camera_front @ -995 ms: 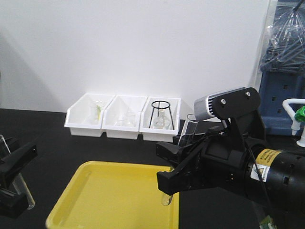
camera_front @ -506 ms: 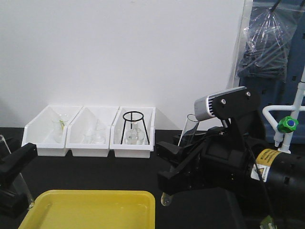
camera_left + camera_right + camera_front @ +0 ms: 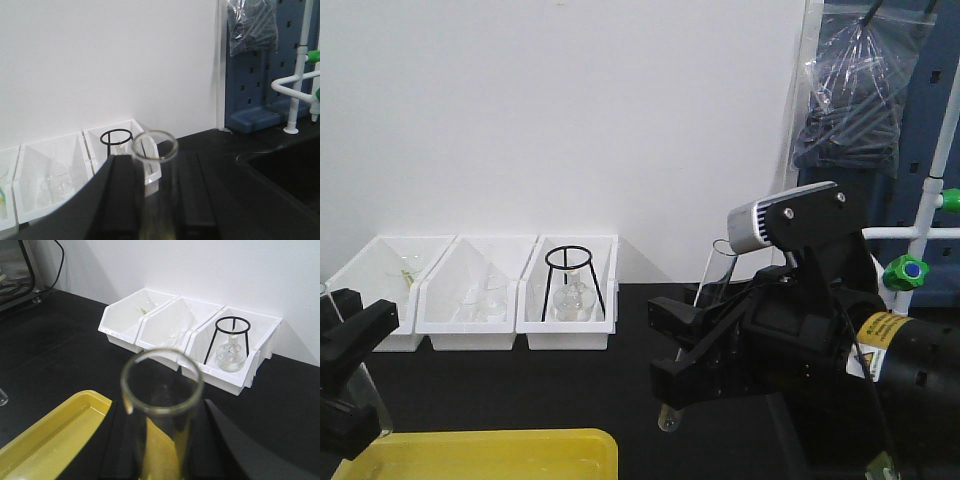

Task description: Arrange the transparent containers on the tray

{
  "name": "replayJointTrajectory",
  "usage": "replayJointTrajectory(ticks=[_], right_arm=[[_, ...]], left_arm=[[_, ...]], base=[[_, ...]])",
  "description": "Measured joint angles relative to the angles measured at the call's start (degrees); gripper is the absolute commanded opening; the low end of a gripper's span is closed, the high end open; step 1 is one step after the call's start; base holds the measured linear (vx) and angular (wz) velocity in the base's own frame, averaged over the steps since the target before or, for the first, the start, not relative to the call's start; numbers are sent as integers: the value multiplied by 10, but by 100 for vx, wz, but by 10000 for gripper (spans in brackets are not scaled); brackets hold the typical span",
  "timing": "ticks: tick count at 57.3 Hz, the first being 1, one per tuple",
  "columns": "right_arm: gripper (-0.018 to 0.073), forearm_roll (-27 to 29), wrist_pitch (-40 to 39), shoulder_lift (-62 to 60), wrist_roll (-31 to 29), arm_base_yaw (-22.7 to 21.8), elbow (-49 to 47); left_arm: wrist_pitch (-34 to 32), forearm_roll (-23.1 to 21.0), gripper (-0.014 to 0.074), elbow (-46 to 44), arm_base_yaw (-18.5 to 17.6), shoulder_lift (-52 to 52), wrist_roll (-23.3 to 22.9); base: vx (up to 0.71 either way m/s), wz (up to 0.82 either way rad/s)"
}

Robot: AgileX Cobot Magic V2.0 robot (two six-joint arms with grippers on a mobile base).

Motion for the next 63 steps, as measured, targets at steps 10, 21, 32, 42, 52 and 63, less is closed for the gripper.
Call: replayJointTrajectory(ticks=[10,21,32,42,52,63], right_arm=[[135,0,0,0,0,0,0],[135,0,0,0,0,0,0],[135,0,0,0,0,0,0],[135,0,0,0,0,0,0],[135,0,-2,0,0,0,0],[135,0,-8,0,0,0,0]], left_arm=[[0,0,83,0,0,0,0],[0,0,83,0,0,0,0],[0,0,83,0,0,0,0],[0,0,83,0,0,0,0],[0,0,83,0,0,0,0],[0,0,83,0,0,0,0]], base=[[1,-2],[0,0],[0,0],[0,0],[0,0],[0,0]])
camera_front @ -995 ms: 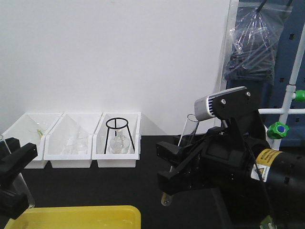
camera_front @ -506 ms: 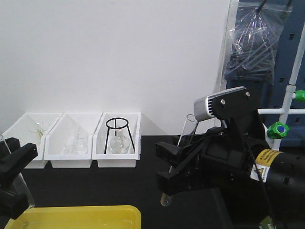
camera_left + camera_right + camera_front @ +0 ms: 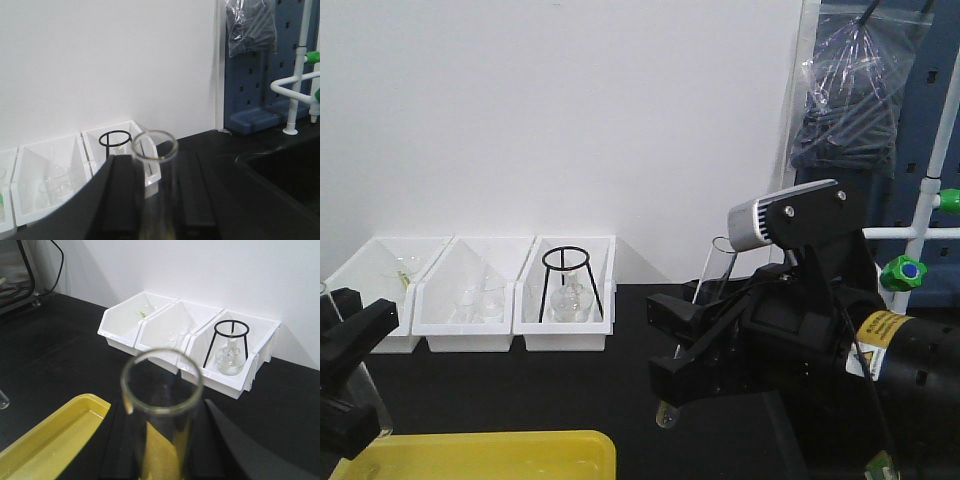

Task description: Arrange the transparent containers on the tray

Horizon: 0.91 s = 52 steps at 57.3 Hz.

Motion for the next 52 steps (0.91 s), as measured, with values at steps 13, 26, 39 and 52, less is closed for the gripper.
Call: replayJointTrajectory(ticks=[13,26,39,52], right_arm=[[135,7,-1,3,14,0,0],[138,46,0,79,32,0,-8],[143,93,67,204,32,0,-95],[144,136,145,309,32,0,-205]], left_arm=[[4,-3,83,0,0,0,0],[110,-83,99,-1,20,11,0],[161,-91,133,-1,77,97,0],[190,-89,162,-36,93,212,0]], base=[[0,0],[0,0],[0,0],[0,0]])
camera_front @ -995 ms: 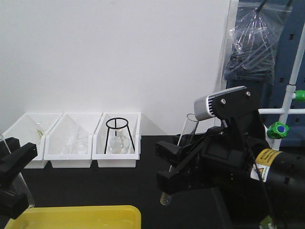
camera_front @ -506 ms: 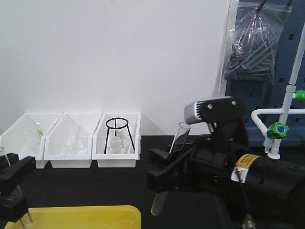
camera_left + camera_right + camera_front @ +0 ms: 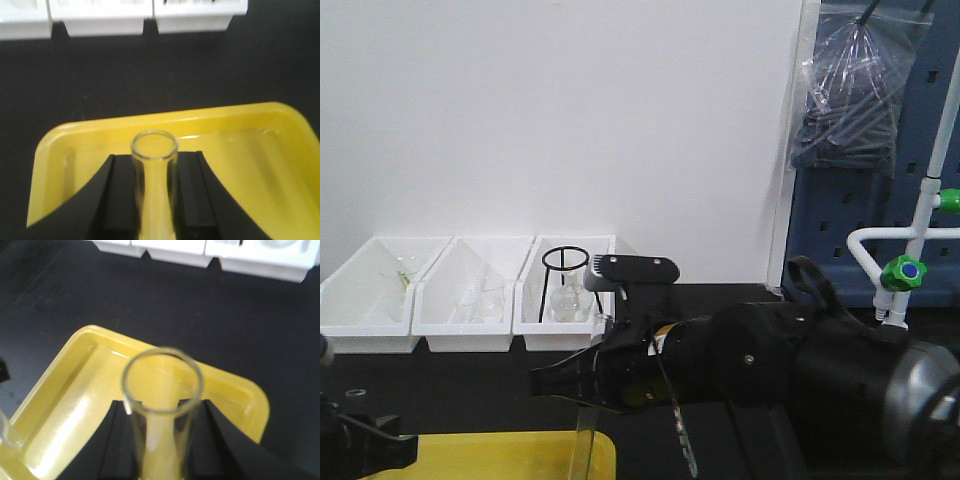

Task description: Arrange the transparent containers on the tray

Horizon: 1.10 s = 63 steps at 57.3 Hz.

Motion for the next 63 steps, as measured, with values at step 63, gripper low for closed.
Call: replayJointTrajectory(ticks=[63], right_arm=[[300,181,59,228,1,0,-61]], left_arm=[[62,52,296,-55,0,252,0]], base=[[0,0]])
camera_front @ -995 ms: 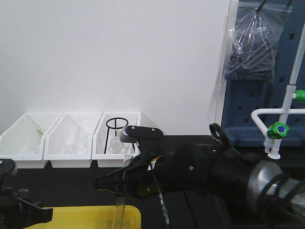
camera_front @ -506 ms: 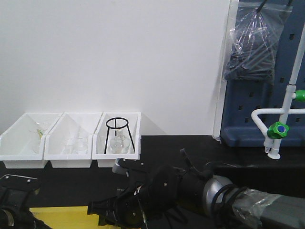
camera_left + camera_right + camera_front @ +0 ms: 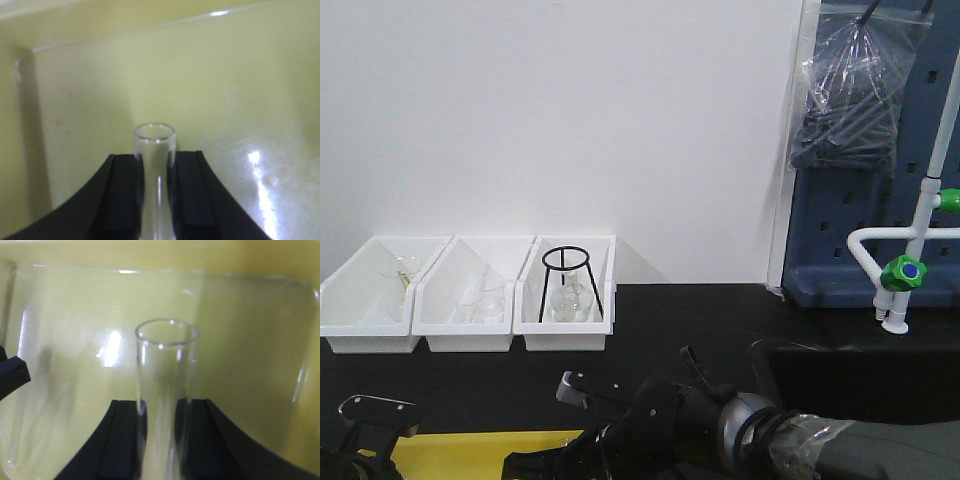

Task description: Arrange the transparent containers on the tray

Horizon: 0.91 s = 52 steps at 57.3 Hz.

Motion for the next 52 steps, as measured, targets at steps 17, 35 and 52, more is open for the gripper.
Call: replayJointTrajectory(ticks=[17,35,52], right_arm=[[444,1,8,1,0,0,0],[543,4,16,1,0,0,0],[526,2,-1,-40,-39,0,0]], left_arm=[[1,0,422,0,0,16,0],[1,0,503,0,0,15,0],[-4,17,503,0,0,-63,0]], base=[[0,0],[0,0],[0,0]])
